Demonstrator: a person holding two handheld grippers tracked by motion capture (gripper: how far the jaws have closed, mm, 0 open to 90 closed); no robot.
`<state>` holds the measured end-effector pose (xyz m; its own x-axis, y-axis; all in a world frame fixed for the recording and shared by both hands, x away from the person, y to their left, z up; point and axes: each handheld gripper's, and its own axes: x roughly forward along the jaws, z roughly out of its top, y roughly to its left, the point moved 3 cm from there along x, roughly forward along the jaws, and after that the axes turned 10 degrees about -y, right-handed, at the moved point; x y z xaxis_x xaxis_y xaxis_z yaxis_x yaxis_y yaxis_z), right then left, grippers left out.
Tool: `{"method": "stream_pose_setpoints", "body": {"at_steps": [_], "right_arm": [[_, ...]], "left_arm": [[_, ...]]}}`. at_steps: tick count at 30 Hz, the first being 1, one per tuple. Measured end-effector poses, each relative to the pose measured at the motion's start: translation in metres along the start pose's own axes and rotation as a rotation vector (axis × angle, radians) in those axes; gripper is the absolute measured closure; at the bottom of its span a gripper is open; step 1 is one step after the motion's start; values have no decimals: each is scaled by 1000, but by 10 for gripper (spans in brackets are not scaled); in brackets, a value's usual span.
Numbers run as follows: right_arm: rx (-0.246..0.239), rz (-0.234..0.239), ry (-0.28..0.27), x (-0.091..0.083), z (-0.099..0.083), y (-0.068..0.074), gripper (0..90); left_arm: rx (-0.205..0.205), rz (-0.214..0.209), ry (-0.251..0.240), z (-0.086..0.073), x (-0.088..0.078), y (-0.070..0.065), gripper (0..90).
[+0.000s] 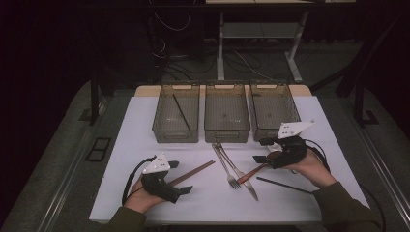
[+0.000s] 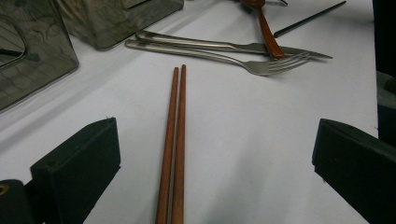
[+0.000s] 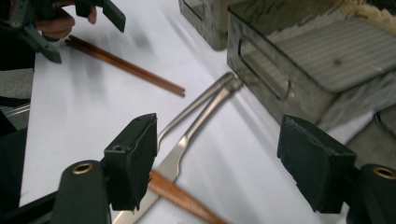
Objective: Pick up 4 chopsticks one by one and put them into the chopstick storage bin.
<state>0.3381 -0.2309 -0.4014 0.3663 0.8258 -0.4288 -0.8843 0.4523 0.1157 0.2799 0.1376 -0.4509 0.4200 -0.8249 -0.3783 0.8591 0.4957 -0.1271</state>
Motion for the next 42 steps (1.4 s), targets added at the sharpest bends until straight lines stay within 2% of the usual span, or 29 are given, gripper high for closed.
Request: {"method": "stream_pose_setpoints", "body": {"at_steps": [10, 20, 27, 34, 42], "right_arm": [[23, 11, 34, -24, -25, 2, 313], [36, 1, 62, -46, -46, 3, 436], [36, -5, 102, -60, -62, 3, 525], [27, -12, 172, -69, -83, 7, 625], [29, -18, 222, -83, -103, 3, 731]], "left_arm": [[4, -1, 4, 0, 0, 0, 0], [-6, -3, -1, -1, -1, 0, 0], [-8, -2, 2, -1, -1, -1, 0], [-5, -4, 6, -1, -1, -1, 0], [-4, -6, 8, -2, 1, -1, 0]]}}
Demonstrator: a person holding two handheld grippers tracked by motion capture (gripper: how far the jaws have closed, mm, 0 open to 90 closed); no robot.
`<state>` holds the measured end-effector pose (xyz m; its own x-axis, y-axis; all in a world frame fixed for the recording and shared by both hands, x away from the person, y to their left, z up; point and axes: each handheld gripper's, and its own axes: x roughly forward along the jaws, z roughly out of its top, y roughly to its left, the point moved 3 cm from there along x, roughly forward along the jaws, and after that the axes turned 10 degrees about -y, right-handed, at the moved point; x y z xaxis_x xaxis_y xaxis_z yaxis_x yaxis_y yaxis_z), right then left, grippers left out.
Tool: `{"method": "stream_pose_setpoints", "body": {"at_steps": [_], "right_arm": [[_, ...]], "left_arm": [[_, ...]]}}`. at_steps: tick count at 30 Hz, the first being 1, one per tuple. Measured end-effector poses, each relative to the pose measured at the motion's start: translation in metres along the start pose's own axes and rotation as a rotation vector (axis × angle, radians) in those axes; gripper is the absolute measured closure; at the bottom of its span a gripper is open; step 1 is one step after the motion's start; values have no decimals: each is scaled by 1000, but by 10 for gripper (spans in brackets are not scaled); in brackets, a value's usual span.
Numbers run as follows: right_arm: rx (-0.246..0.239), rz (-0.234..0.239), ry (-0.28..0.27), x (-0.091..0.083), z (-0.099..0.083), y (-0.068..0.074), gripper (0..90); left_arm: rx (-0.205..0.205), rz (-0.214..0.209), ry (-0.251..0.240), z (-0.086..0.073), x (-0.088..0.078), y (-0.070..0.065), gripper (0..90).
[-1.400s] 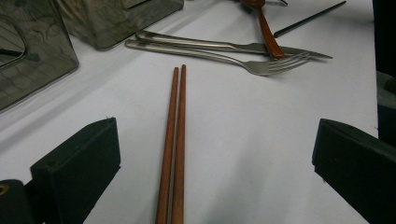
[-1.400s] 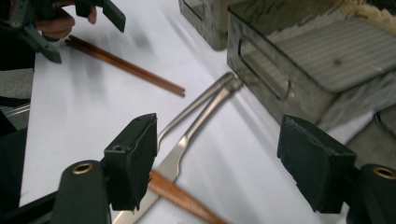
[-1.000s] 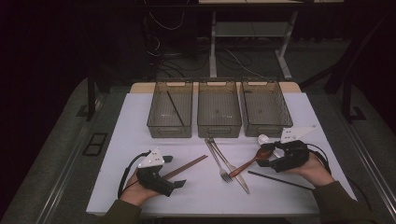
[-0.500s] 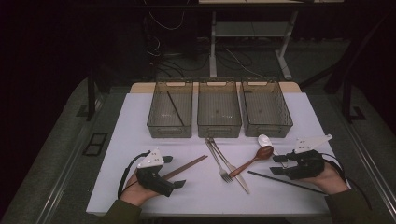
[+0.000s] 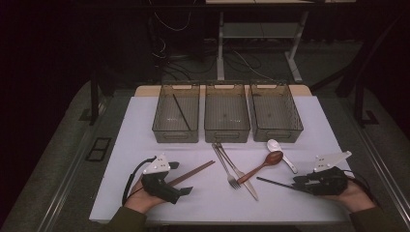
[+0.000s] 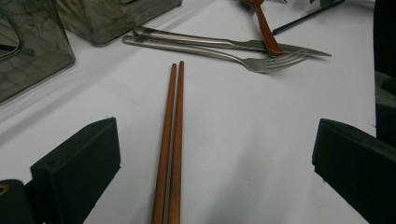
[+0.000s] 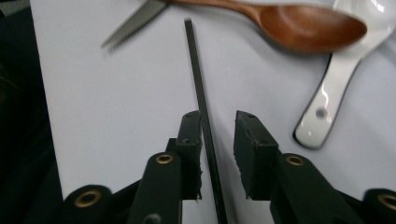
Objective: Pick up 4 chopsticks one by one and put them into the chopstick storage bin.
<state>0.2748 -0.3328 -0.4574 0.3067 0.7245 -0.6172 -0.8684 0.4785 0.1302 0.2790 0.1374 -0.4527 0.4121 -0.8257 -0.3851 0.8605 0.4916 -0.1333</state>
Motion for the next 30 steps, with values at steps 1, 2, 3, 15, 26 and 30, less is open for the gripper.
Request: {"method": "stream_pose_setpoints", "body": {"at_steps": [1, 2, 3, 15, 26, 30], "right_arm": [[4, 6, 3, 0, -3, -1, 742], [4, 11, 5, -1, -4, -1, 753], [6, 17, 6, 0, -6, -1, 766], [-43, 29, 39, 9, -6, -1, 793], [-68, 17, 46, 10, -6, -1, 849], [-65, 19, 47, 9, -6, -2, 855]], "left_arm": [[-1, -1, 0, 0, 0, 0, 0], [-1, -1, 0, 0, 0, 0, 0], [-1, 0, 1, 0, 0, 0, 0], [2, -5, 9, -1, 1, 0, 0], [4, -12, 15, -1, 3, -2, 0], [7, -14, 17, -1, 4, -2, 0]]}}
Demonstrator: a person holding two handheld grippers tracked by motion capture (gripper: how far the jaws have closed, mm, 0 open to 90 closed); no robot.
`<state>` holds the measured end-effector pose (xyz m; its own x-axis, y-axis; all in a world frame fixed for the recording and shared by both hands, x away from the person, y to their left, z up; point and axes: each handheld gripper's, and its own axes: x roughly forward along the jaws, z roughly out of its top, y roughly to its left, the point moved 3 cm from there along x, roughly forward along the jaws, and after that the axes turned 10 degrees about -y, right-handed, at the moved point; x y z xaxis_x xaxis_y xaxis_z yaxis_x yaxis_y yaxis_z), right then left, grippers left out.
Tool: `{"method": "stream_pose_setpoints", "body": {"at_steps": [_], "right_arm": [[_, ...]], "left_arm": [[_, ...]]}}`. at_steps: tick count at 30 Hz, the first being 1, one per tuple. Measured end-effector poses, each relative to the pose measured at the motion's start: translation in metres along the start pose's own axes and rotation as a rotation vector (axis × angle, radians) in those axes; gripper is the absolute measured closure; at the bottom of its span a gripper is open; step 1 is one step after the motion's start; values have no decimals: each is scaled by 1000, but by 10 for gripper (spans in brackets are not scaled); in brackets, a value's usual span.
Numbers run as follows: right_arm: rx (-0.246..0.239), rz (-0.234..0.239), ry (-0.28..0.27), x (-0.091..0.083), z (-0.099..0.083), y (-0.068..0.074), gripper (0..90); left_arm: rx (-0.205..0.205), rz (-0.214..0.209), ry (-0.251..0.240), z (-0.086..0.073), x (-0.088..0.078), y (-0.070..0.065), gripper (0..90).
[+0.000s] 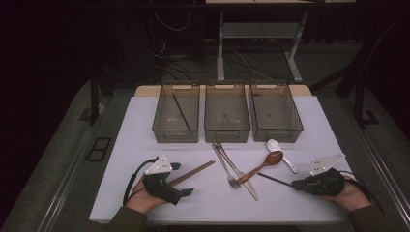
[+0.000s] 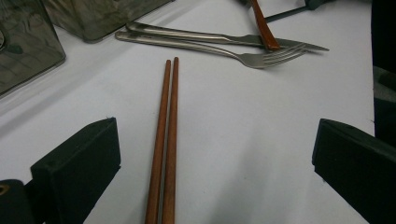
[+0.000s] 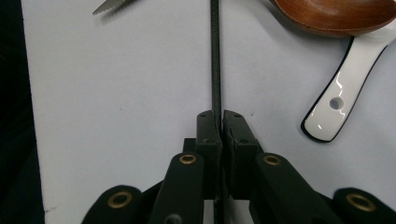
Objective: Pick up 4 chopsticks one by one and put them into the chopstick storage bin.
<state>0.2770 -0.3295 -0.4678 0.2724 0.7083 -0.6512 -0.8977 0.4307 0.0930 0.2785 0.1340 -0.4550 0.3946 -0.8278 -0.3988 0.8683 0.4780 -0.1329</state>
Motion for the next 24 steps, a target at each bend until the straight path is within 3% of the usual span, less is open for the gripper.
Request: {"method": "stream_pose_setpoints", "body": {"at_steps": [11, 24], "right_arm": [[26, 9, -6, -2, 2, -3, 857], [32, 8, -75, -18, 7, -3, 856]], "left_arm": [[-1, 0, 0, 0, 0, -1, 1], [3, 0, -2, 1, -1, -1, 0]]}}
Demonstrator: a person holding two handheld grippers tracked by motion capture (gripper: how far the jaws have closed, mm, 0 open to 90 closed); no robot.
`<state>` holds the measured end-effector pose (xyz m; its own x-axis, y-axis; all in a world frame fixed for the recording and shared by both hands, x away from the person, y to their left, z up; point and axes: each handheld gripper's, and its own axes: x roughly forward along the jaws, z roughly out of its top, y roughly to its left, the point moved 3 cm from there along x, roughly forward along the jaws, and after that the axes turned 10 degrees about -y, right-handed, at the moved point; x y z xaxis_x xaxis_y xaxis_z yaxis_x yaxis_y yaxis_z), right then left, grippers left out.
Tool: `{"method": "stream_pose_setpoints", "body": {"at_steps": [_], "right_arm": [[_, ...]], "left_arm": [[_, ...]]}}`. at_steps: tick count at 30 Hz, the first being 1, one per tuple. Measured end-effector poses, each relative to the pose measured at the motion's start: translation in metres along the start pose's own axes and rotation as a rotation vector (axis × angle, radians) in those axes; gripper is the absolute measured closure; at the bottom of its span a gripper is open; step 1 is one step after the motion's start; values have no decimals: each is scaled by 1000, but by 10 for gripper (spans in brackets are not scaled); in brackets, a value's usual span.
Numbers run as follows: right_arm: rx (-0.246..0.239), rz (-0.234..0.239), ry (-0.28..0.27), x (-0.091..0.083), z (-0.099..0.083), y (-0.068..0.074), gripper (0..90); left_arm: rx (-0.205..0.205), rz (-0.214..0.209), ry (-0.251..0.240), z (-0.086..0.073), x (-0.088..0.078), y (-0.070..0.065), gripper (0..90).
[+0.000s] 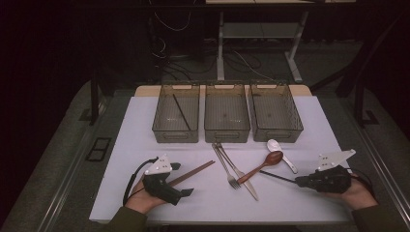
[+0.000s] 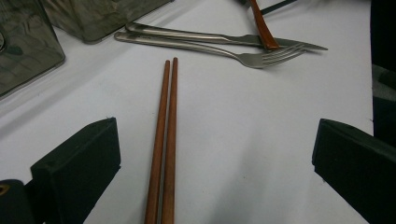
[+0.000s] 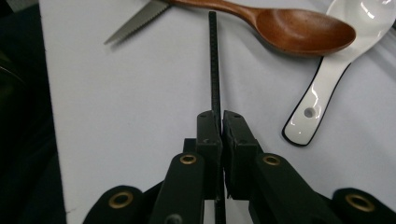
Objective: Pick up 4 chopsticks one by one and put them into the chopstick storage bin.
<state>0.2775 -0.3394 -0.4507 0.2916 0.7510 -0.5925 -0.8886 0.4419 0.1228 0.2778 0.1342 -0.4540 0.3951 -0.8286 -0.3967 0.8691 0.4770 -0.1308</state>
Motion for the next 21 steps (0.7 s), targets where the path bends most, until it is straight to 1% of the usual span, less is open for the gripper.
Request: {"method": "stream_pose_setpoints", "body": {"at_steps": [6, 10, 14, 21], "right_arm": [[2, 8, -36, -5, 4, 1, 856], [7, 7, -59, -5, 8, 2, 856], [12, 11, -92, -5, 14, 4, 856], [4, 6, -108, -2, 21, 6, 856]], "left_arm": [[2, -1, 0, 0, 0, 0, 2], [-1, 1, 1, 0, 0, 0, 1], [1, 0, 2, 0, 0, 0, 1], [0, 1, 1, 0, 0, 0, 2]]}}
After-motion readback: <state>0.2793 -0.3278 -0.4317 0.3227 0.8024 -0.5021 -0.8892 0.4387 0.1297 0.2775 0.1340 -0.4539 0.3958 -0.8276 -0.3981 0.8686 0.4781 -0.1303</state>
